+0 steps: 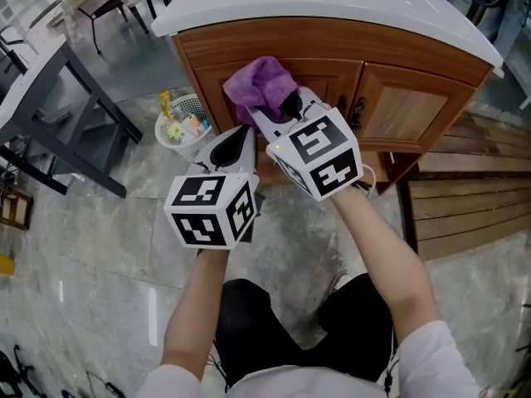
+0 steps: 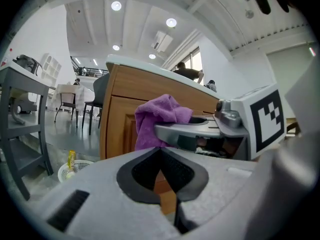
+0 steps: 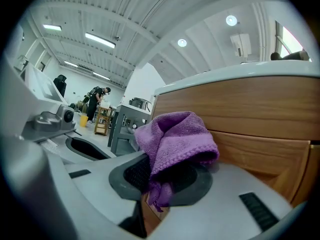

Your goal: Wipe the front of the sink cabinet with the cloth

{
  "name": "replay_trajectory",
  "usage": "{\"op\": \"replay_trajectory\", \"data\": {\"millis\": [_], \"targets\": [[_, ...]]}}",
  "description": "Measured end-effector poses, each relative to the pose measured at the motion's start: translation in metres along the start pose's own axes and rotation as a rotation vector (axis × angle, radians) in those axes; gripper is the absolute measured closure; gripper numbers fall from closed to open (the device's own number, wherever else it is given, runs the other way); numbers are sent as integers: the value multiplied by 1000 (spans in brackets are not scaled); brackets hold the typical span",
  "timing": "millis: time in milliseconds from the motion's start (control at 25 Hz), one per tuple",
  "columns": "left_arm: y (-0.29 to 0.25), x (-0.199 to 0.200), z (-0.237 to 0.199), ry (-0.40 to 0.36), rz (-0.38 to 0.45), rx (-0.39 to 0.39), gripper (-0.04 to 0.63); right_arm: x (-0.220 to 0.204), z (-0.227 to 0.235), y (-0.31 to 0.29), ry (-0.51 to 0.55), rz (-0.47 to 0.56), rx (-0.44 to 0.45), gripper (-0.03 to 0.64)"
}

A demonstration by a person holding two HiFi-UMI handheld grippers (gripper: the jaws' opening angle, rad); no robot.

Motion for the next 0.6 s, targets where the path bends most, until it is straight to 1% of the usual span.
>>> {"op": "replay_trajectory", "data": {"millis": [280,600], "targets": [[-14,-4,30,-5,4,-63,591,-4,28,39,-9,-2,-86,549],[-33,-11,71,-2,-6,-157,591,-7,63,85,19,-41,-184,549]]}}
Point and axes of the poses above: the fingertips, and each gripper's own axes: y backward along the fingers, z to its right, x out of its top, the point moved 2 cm from there along y, backward along the fingers, and after that the axes turned 13 degrees about z, right-handed, at the moved point
